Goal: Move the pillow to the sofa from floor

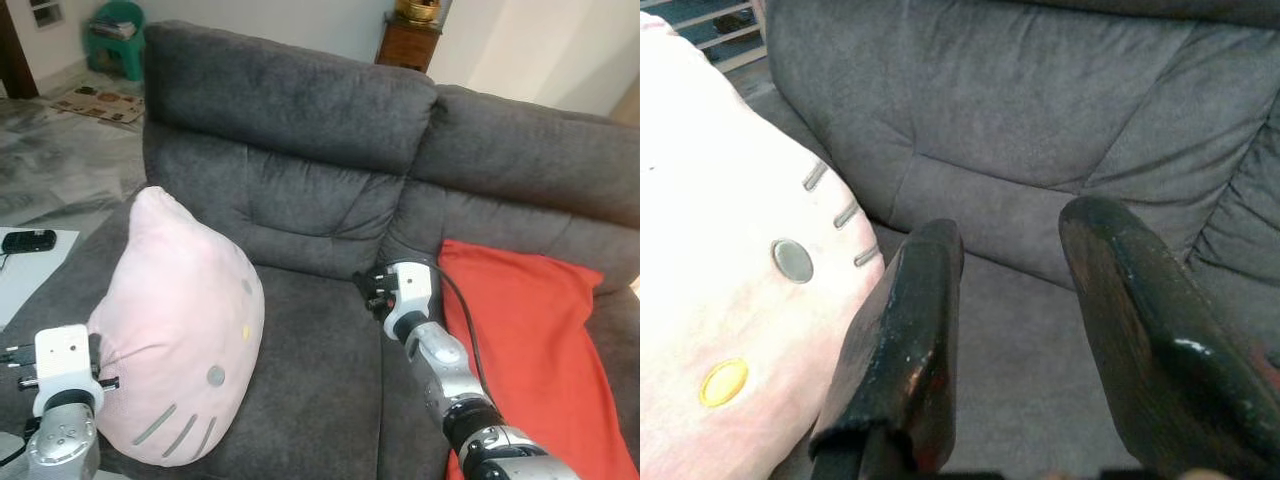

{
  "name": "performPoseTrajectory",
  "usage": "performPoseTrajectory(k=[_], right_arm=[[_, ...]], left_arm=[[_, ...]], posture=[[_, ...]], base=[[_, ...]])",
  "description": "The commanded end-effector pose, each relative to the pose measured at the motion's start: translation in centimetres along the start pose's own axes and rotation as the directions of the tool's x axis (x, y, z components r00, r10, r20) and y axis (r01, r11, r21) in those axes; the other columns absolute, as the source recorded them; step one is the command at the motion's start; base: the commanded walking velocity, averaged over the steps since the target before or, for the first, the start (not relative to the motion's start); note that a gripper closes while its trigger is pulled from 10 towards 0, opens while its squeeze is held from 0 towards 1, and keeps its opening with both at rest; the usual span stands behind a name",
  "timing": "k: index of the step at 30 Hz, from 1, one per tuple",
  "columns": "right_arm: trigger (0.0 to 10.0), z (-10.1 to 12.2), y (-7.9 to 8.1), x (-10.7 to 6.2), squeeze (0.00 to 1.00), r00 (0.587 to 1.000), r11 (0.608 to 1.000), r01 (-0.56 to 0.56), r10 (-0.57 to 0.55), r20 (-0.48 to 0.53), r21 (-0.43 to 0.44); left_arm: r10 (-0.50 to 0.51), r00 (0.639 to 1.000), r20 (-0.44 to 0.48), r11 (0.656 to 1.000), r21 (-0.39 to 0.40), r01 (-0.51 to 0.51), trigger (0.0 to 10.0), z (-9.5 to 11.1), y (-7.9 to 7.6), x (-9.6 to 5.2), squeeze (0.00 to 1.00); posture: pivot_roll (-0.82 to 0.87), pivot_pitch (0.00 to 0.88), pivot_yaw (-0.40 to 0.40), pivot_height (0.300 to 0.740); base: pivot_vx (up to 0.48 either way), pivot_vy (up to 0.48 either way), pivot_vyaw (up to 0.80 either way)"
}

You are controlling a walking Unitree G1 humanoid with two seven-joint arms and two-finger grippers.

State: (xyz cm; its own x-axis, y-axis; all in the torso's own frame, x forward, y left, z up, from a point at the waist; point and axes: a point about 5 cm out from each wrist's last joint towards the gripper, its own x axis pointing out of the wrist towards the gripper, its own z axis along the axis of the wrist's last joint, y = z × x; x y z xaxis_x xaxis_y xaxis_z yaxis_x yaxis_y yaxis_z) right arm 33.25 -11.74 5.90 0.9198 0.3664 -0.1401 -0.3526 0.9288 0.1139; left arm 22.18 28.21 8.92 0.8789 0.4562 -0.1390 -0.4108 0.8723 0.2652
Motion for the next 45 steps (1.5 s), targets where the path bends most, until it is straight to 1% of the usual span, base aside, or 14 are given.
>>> performPoseTrajectory(k=[1,13,16,26,29,30,32,33,34,37,40,42,44,45], right_arm=[[10.0,0.3,-0.6,-0.3,0.0,0.999,1.0,0.022,-0.022,0.027,0.005],[10.0,-0.1,-0.7,-0.7,0.0,0.999,1.0,0.023,-0.024,0.033,0.012],[10.0,-0.2,-0.6,-0.7,0.0,0.999,1.0,0.016,-0.017,0.032,0.014],[10.0,0.3,-0.5,-0.5,0.0,0.999,1.0,0.002,-0.002,0.043,0.006],[10.0,0.6,-0.7,-0.4,0.0,0.998,1.0,0.015,-0.016,0.059,0.011],[10.0,0.9,-0.9,-0.5,0.0,0.996,0.999,0.03,-0.031,0.078,0.015],[10.0,1.1,-1.2,-0.6,0.0,0.993,0.999,0.047,-0.048,0.103,0.02],[10.0,1.5,-1.4,-0.8,0.0,0.989,0.998,0.063,-0.065,0.135,0.018],[10.0,1.8,-1.8,-1.2,0.0,0.983,0.996,0.081,-0.084,0.165,0.024],[10.0,1.9,-2.2,-1.8,0.0,0.976,0.994,0.104,-0.105,0.19,0.017],[10.0,1.7,-3.1,-2.7,0.0,0.972,0.99,0.143,-0.136,0.192,-0.019],[10.0,1.0,-4.6,-4.0,0.0,0.959,0.972,0.23,-0.218,0.182,-0.045],[10.0,0.1,-6.3,-5.1,0.0,0.939,0.948,0.316,-0.308,0.151,-0.037],[10.0,-0.7,-7.2,-5.9,0.0,0.928,0.932,0.36,-0.354,0.116,-0.031]], left_arm=[[-0.003,0.997,0.075,1.0,0.008,0.002,10.0,1.3,-0.7,-0.2,1.0],[-0.02,0.993,0.115,1.0,-0.02,0.022,10.0,2.1,-1.8,-1.3,1.0],[-0.022,0.992,0.121,0.999,-0.04,0.027,10.0,2.4,-2.0,-1.5,1.0],[-0.057,0.988,0.141,0.992,-0.107,0.073,10.0,3.1,-3.5,-2.5,1.0],[-0.071,0.983,0.167,0.991,-0.103,0.089,10.0,3.2,-3.9,-2.8,1.0],[-0.077,0.979,0.19,0.992,-0.087,0.095,10.0,3.2,-4.2,-2.9,0.0],[-0.075,0.976,0.203,0.993,-0.077,0.092,10.0,3.1,-4.4,-2.9,0.0],[-0.068,0.973,0.22,0.993,-0.075,0.086,10.0,3.2,-4.5,-2.8,0.0],[-0.082,0.966,0.244,0.995,-0.039,0.095,10.0,3.3,-5.0,-2.8,0.0],[-0.114,0.96,0.254,0.993,0.037,0.108,10.0,3.1,-5.5,-2.7,0.0],[-0.135,0.961,0.239,0.991,0.055,0.126,10.0,2.7,-6.1,-2.5,0.0],[-0.164,0.96,0.226,0.985,0.092,0.147,10.0,2.4,-6.4,-2.3,0.0],[-0.183,0.961,0.207,0.982,0.089,0.168,10.0,2.1,-6.7,-2.1,0.0],[-0.199,0.962,0.188,0.978,0.093,0.185,10.0,1.7,-6.8,-1.9,0.0]], posture=[[0.16,0.0,-0.137,0.74],[0.18,0.0,-0.129,0.74],[0.18,0.0,-0.128,0.74],[0.18,0.0,-0.138,0.74],[0.18,0.0,-0.137,0.74],[0.18,0.0,-0.136,0.74],[0.18,0.0,-0.136,0.74],[0.18,0.0,-0.136,0.74],[0.18,0.0,-0.134,0.74],[0.17,0.0,-0.129,0.74],[0.16,0.0,-0.122,0.74],[0.15,0.0,-0.111,0.74],[0.14,0.0,-0.096,0.74],[0.13,0.0,-0.082,0.74]], base=[[0.0,0.0,0.0],[0.0,0.0,0.0],[0.0,0.0,0.0],[0.0,0.0,0.0],[0.0,0.0,0.0],[0.0,0.0,0.0],[0.0,0.0,0.0],[0.0,0.0,0.0],[0.0,0.0,0.0],[0.0,0.0,0.0],[0.0,0.0,0.0],[0.0,0.0,0.0],[0.0,0.0,0.0],[0.0,0.0,0.0]])
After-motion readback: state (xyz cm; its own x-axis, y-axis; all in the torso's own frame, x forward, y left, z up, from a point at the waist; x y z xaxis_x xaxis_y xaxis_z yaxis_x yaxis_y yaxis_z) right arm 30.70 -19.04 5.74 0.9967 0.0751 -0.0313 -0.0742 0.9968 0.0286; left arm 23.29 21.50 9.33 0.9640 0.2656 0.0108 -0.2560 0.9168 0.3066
